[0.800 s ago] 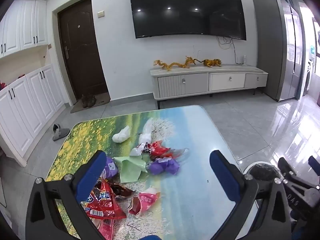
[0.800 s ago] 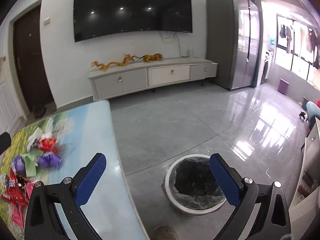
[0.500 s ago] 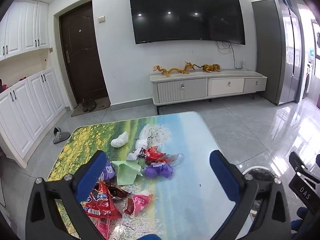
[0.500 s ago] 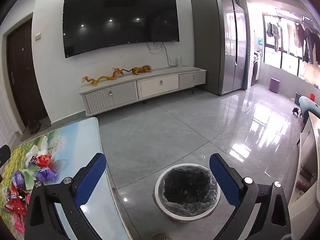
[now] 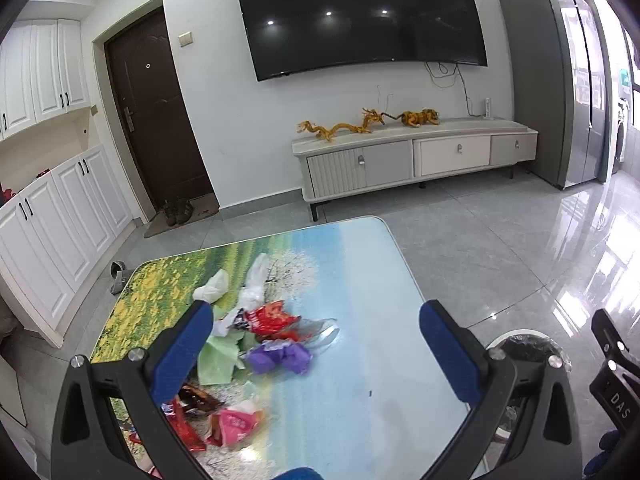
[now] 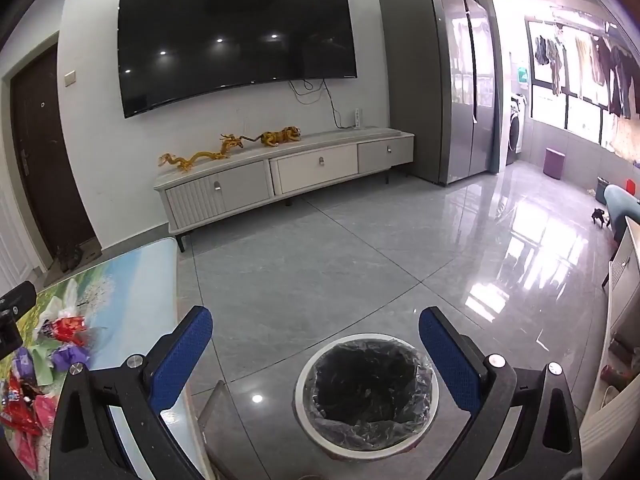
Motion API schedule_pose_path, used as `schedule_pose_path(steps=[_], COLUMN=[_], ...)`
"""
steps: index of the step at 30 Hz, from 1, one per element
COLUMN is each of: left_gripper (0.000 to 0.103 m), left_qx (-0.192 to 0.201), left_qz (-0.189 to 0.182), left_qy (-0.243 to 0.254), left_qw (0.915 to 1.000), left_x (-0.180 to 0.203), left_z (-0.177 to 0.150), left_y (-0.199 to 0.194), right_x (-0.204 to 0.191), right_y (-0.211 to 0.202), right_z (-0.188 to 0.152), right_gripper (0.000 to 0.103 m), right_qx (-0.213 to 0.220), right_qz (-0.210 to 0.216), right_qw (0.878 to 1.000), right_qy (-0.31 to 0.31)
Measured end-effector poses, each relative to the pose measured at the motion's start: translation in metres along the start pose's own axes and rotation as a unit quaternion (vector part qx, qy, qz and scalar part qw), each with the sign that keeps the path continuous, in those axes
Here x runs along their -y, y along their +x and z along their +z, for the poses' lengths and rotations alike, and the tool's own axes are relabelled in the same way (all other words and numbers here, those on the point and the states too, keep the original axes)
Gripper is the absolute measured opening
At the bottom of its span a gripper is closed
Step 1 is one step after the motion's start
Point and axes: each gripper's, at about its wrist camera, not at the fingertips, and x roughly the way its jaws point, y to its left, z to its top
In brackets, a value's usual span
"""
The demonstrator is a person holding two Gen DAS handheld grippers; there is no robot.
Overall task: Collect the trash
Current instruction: 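Move both tools from the trash bin toward the wrapper-covered table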
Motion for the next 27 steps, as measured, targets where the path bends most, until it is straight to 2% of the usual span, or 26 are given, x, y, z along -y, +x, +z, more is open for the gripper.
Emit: schedule_pose_path(steps=[14, 22, 27], left_gripper=[0.103, 0.103, 0.103], left_qx=[-0.036, -0.051, -0.047], left_qz=[-0.018, -0.027, -0.026], left_qy=[0.026, 0.026, 0.021], left_qw=[0.9988, 0.9980, 0.9983], left_x=[0.053, 0.060, 0.054], left_z=[0.010, 0.006, 0.005], left_y=[0.053, 0.060, 0.054], right_x=[0.046, 0.056, 0.050], right_y=[0.045, 0.052, 0.047], right_z=[-0.015, -0.014, -0.010], right_gripper=[0.103, 0.103, 0.103], right_qx=[-0.032, -0.046, -0.048], right_qz=[-0.014, -0.026, -0.020], right_qw=[0.999, 0.998, 0.999], right_qy=[0.020, 0.021, 0.017])
